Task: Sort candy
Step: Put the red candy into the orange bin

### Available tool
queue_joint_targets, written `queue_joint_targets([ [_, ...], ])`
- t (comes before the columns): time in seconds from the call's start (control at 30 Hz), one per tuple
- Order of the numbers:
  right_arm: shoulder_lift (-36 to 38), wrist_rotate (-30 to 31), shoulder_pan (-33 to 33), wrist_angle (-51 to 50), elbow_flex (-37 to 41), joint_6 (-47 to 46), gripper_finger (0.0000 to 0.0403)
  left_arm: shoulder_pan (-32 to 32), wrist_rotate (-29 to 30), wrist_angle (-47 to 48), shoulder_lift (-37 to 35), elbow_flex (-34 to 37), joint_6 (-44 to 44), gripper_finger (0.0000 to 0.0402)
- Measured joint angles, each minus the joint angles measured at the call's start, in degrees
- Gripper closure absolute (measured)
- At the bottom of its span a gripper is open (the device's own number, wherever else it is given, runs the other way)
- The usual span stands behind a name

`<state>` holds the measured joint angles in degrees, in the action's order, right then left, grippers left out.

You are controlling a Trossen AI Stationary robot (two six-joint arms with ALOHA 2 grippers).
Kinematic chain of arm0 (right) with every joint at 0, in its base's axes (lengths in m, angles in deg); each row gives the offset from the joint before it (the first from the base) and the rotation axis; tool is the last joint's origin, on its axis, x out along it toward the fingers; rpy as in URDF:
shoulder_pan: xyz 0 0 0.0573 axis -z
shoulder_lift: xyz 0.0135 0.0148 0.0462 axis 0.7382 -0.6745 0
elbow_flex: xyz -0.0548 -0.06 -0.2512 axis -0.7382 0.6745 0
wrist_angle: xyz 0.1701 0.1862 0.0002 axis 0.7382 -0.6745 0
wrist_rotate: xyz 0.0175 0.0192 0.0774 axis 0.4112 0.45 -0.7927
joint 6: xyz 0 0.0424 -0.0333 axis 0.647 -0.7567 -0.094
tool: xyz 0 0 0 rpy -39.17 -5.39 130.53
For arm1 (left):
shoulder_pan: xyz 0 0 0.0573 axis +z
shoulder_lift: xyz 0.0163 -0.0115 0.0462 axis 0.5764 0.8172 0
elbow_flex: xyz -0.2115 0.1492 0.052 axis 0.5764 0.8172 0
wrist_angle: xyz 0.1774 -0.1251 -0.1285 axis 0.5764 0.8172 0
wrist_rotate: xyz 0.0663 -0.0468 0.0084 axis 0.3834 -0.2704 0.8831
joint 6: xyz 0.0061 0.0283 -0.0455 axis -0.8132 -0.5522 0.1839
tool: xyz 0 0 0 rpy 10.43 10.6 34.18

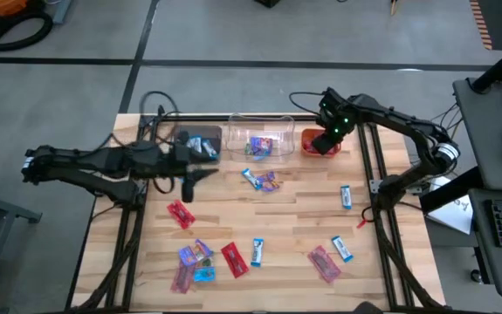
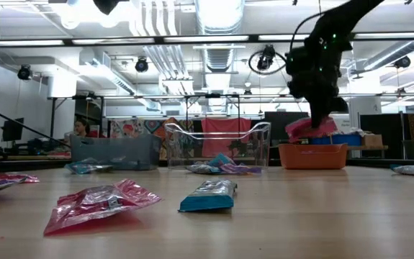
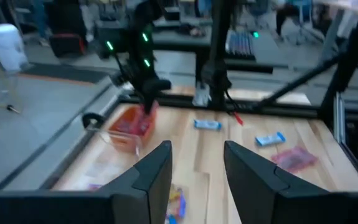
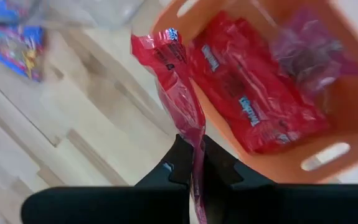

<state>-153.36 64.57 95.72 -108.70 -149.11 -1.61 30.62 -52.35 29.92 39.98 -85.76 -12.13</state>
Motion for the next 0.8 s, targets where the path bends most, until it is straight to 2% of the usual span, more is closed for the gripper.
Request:
queue_joint_targets([
  [0.17, -1.03, -0.52, 0.29, 1.47, 1.11, 3.59, 0.0394, 0.0, 2.95, 2.08, -4.04, 0.0, 0.01, 0.0272],
  [0.47, -1.33, 0.49, 0.29, 8.07, 1.52, 3.9, 0.0388, 0.0, 3.12, 4.54, -6.47, 0.02, 0.02, 0.0272],
  [0.67, -1.33, 7.44, 0.29, 8.73, 1.52, -0.23, 0.0384, 0.0, 3.34, 6.08, -6.14, 0.04, 0.04, 0.0272],
  [0.8, -1.33, 8.64, 0.29, 8.44, 1.52, -0.96, 0.0374, 0.0, 5.74, 6.87, -5.45, 0.04, 0.21, 0.0272],
])
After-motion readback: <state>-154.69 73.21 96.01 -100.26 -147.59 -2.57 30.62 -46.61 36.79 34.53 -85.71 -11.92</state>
